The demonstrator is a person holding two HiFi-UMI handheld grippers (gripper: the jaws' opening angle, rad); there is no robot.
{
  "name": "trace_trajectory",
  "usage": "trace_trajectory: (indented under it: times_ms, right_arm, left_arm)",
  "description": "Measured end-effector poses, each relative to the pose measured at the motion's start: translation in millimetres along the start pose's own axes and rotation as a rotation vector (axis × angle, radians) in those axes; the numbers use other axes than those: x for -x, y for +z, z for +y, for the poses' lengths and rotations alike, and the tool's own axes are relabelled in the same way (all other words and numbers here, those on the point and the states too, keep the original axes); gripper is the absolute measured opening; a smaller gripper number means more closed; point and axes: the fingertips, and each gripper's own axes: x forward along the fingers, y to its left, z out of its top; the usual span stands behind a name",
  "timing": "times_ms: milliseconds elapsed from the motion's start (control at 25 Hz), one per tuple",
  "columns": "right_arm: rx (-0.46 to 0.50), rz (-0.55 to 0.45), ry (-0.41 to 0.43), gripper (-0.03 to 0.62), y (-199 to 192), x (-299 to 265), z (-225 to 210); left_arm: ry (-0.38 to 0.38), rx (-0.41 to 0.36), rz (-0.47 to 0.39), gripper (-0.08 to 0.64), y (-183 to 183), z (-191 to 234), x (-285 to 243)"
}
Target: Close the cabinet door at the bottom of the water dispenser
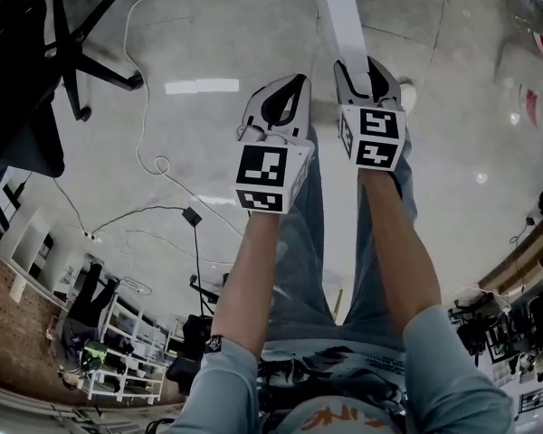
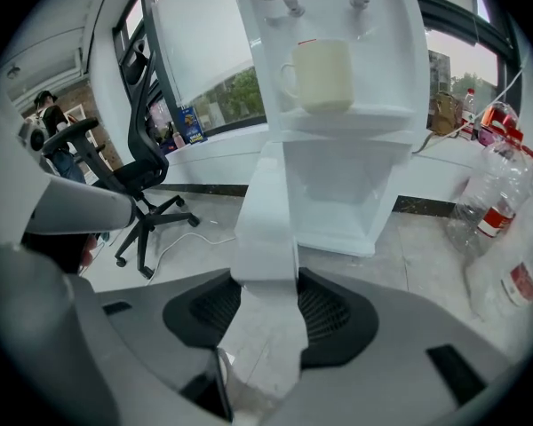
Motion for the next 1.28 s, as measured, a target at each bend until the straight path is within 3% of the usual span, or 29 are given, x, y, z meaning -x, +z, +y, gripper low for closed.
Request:
trace_trajectory:
  times_ms: [400, 1280]
  right_arm:
    - [-0.002, -0.007, -0.017, 0.218, 3.1, 11.6, -47.7]
    - [-0.012, -0.026, -0.065, 0.218, 31.9, 8.5, -138.6]
  left_arm:
    - [-0.022, -0.037, 0.016, 0.02, 14.4, -37.2, -30.3]
    - [-0.052, -0.029, -0.022, 0.02, 44.2, -81.9, -92.0]
